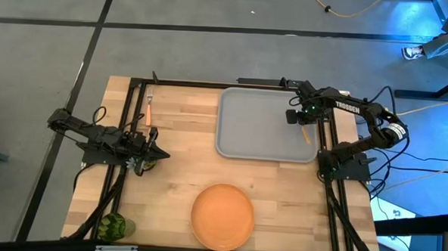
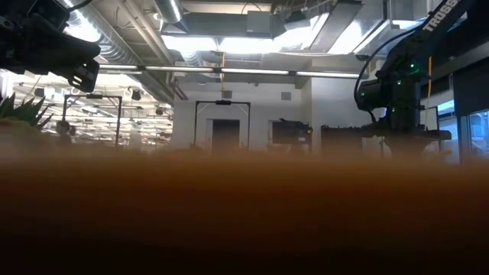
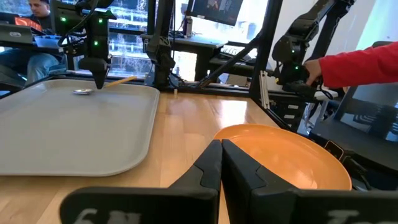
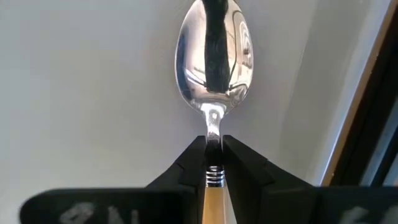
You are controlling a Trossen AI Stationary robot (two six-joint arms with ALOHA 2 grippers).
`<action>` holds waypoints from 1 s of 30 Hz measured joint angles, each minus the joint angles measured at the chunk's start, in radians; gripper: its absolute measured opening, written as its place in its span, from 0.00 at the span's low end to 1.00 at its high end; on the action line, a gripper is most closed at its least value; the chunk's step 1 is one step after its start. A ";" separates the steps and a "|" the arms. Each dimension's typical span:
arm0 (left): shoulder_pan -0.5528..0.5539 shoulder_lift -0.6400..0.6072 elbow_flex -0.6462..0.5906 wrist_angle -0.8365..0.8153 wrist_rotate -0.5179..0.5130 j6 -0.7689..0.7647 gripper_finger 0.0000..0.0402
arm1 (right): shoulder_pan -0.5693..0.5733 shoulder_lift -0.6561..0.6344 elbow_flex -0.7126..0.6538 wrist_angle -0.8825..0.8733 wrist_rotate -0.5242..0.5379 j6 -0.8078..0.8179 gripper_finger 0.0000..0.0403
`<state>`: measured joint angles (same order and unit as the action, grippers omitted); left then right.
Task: Pick and place plate/cup/fork/spoon on tray
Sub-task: Put the orange spoon on the right of the gray food tray
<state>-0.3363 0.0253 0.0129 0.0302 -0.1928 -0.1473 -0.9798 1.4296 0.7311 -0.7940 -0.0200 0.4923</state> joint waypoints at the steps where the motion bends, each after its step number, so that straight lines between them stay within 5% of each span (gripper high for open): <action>1: 0.000 0.000 0.000 0.000 0.000 0.000 0.00 | 0.000 0.000 0.000 0.000 0.000 0.000 0.14; 20: 0.000 0.000 0.000 0.000 0.000 0.000 0.00 | 0.000 0.000 0.000 -0.003 -0.052 0.000 0.11; 30: 0.000 0.000 0.000 0.000 0.000 0.000 0.00 | 0.000 0.000 0.000 -0.003 0.000 0.001 0.21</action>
<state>-0.3366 0.0254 0.0128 0.0299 -0.1928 -0.1474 -0.9798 1.4296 0.7311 -0.7967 -0.0197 0.4931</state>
